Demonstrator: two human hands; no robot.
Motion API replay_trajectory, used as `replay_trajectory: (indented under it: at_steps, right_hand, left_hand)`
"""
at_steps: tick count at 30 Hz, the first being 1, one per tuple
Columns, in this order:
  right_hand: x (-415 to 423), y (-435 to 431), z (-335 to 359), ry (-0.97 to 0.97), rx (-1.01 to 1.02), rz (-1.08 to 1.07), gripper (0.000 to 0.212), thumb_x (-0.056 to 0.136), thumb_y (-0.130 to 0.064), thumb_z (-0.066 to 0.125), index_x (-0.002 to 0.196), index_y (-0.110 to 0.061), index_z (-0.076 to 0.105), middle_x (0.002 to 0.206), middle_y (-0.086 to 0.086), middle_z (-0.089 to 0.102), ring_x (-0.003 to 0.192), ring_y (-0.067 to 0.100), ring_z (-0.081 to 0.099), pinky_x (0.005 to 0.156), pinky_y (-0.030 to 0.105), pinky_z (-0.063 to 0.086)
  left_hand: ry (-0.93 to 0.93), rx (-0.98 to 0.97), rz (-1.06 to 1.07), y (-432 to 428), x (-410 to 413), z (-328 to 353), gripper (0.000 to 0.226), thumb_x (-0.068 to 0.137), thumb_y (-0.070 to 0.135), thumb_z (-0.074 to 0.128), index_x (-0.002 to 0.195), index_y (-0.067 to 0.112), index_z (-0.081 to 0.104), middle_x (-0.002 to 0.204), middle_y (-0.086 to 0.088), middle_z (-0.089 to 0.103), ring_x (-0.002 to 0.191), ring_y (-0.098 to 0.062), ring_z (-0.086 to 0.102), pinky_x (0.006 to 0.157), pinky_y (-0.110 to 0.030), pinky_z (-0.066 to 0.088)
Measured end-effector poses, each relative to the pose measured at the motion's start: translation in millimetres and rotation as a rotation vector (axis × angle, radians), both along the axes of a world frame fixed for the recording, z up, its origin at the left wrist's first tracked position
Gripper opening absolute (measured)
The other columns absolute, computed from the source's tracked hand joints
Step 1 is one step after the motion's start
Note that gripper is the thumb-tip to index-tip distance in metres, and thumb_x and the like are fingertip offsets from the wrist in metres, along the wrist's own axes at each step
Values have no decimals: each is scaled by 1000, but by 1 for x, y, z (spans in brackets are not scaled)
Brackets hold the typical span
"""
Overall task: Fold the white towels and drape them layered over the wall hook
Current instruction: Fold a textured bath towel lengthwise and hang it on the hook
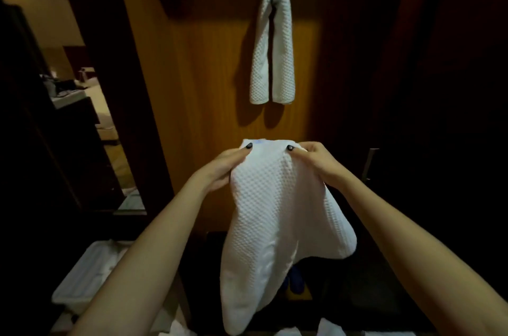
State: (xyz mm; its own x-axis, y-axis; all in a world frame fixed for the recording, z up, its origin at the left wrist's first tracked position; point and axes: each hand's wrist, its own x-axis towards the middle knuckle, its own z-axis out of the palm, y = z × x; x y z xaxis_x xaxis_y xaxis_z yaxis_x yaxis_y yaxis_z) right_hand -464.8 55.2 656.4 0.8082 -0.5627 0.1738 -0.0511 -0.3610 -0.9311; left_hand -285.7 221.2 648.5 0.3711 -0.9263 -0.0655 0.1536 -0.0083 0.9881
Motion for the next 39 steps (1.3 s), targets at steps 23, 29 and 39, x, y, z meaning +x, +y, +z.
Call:
replay_trajectory:
  at_steps: [23, 29, 39]
  right_hand:
    - [0, -4, -16, 305, -198, 53, 29, 80, -35, 79, 95, -10, 74, 95, 1, 75, 86, 15, 71, 78, 32, 57]
    - [-5, -18, -47, 470, -330, -34, 35, 85, -39, 74, 90, -5, 70, 86, 3, 68, 78, 18, 64, 69, 33, 51]
    - [3, -26, -93, 719, -542, -65, 31, 98, -31, 56, 77, -10, 53, 77, 7, 55, 71, 23, 53, 61, 34, 37]
  left_hand:
    - [-864, -148, 319, -31, -5, 33, 14, 94, 12, 61, 91, 2, 70, 78, -15, 60, 70, -14, 49, 61, -27, 32]
    - [-820, -149, 495, -27, 12, 45, 15, 92, 14, 61, 78, 15, 67, 71, 3, 56, 67, -7, 49, 61, -26, 34]
    - [-752, -30, 627, 6, 42, 27, 15, 91, 18, 65, 89, 5, 73, 93, -10, 68, 86, -20, 60, 74, -34, 44]
